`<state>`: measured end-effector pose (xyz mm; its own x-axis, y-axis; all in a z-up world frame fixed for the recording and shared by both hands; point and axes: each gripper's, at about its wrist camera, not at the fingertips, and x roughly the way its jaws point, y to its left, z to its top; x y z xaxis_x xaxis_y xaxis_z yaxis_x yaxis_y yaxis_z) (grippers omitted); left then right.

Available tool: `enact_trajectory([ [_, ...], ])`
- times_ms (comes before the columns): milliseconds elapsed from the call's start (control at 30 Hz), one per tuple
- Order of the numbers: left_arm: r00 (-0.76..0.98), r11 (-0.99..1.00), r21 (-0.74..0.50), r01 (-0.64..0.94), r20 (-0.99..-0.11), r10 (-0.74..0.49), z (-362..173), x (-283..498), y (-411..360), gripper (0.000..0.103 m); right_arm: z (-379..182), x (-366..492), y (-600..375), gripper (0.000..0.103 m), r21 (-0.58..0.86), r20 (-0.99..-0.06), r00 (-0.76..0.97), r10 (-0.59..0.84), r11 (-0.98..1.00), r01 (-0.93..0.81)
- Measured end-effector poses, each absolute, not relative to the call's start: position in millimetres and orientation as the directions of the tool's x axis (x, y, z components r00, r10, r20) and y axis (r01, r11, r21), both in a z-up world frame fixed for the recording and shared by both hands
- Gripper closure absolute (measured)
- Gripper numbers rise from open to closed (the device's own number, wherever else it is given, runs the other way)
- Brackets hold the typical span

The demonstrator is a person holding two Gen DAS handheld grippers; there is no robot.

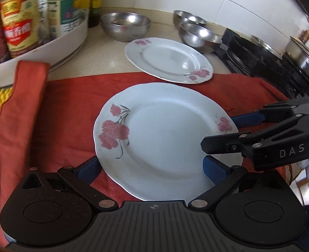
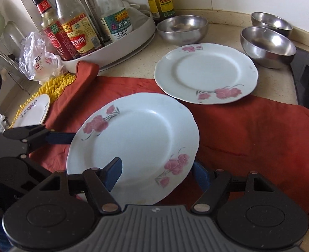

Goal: Organize plates and bowls
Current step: 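Lift the held plate with the left tool toward the other pink-flower plate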

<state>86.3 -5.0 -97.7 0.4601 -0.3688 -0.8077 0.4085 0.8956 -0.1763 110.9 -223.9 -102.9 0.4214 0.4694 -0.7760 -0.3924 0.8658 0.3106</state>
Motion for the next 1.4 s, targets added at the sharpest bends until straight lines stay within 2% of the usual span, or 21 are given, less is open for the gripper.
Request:
enact_trajectory([
  [167, 0.461, 0.91, -0.112, 0.4, -0.834, -0.305, -97, 94, 0, 0.004, -104, 118, -250, 0.032, 0.277, -0.79, 0.446, 0.421, 0.894, -0.353],
  [400, 0.516, 0.94, -0.143, 0.308, -0.805, -0.292, -73, 130, 9, 0.002, -97, 147, -274, 0.032, 0.306, -0.742, 0.534, 0.405, 0.914, -0.267],
  [633, 0.536, 0.938, -0.116, 0.327, -0.795, -0.285, -61, 179, -22, 0.002, -94, 187, -282, 0.032, 0.357, -0.709, 0.59, 0.387, 0.918, -0.174],
  [867, 0.531, 0.934, -0.085, 0.348, -0.803, -0.27, -64, 224, -44, 0.002, -103, 228, -292, 0.033, 0.373, -0.727, 0.595, 0.343, 0.925, -0.077],
  [1033, 0.504, 0.932, -0.082, 0.352, -0.823, -0.263, -77, 250, -55, 0.007, -112, 245, -292, 0.038, 0.381, -0.742, 0.576, 0.342, 0.923, -0.057],
  [1100, 0.494, 0.93, -0.08, 0.36, -0.829, -0.263, -82, 258, -59, 0.009, -115, 250, -290, 0.044, 0.393, -0.744, 0.565, 0.356, 0.918, -0.061],
  [1267, 0.458, 0.92, -0.093, 0.382, -0.845, -0.276, -93, 274, -66, 0.017, -122, 259, -286, 0.051, 0.396, -0.754, 0.546, 0.365, 0.916, -0.065],
  [1400, 0.447, 0.913, -0.116, 0.392, -0.843, -0.299, -96, 283, -67, 0.016, -122, 265, -286, 0.053, 0.413, -0.75, 0.541, 0.381, 0.908, -0.067],
])
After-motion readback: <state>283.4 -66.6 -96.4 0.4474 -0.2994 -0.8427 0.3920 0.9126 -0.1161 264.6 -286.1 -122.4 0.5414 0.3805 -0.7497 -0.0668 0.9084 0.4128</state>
